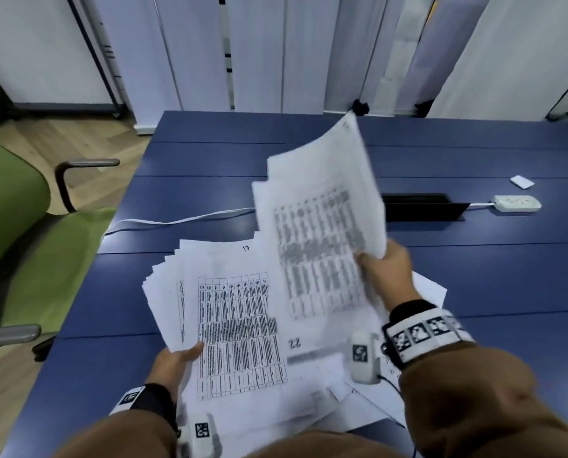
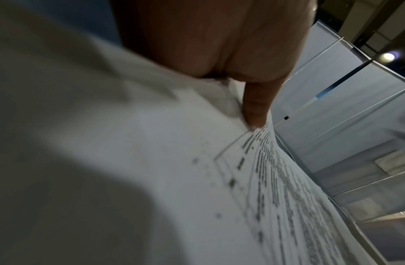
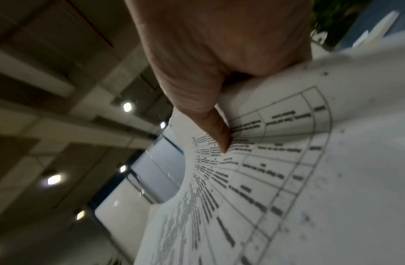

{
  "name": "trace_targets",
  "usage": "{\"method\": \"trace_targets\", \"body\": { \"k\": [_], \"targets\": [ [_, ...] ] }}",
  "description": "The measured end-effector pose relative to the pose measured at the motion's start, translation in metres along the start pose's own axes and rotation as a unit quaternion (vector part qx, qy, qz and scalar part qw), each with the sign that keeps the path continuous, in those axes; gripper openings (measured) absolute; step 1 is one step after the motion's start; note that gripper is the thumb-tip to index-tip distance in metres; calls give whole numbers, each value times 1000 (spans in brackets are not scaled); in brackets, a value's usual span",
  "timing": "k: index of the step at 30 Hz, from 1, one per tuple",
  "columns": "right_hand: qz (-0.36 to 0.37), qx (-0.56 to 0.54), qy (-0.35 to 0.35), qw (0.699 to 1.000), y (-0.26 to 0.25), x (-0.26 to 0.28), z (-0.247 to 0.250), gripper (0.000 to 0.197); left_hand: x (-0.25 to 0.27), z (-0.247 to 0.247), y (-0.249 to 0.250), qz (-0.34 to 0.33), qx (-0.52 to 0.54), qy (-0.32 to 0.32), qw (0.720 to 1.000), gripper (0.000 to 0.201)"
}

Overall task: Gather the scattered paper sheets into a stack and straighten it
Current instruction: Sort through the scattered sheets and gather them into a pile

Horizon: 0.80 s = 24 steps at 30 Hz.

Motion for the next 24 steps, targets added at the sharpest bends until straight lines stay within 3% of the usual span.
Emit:
{"method": "trace_targets", "body": {
  "k": [5, 9, 11, 13, 15, 17, 18, 19, 21, 24],
  "targets": [
    [-83, 101, -194, 972, 50, 58, -70, 30, 13, -4, 7, 5, 49, -35, 998, 93],
    [-178, 66, -308, 932, 76, 88, -104, 49, 7, 1, 3, -13, 53, -61, 997, 100],
    [-187, 57, -357, 913, 77, 91, -110, 53, 4, 2, 1, -36, 42, -65, 996, 89],
    [-172, 56, -414, 892, 78, 88, -113, 56, 3, 3, -2, -52, -2, -52, 997, 95],
    [-155, 21, -374, 914, 80, 78, -111, 55, -3, 6, -5, -38, -8, -51, 998, 82],
    [-115, 73, -214, 967, 87, 58, -97, 54, -6, 7, -9, -18, 10, -46, 999, 65],
    [-92, 159, -144, 972, 91, 45, -86, 60, -7, 8, -10, -11, 16, -39, 999, 63],
    [-82, 260, -116, 955, 95, 35, -75, 69, -9, 9, -12, -11, 20, -37, 999, 62],
    [-91, 383, -137, 909, 104, 23, -57, 89, -11, 10, -12, -4, 31, -34, 999, 59],
    [-108, 418, -203, 879, 115, 22, -50, 105, -14, 10, -13, -3, 16, -22, 1000, 55]
  ]
}}
Point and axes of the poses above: each hand's wrist, its own x-axis away from the middle knuckle, its own z-axis out of the back of the hand, y = z × x, the point moved 1 cm from there along -x, towards the middle knuckle, and after that the axes turned 10 degrees about z, right-handed, at the moved point
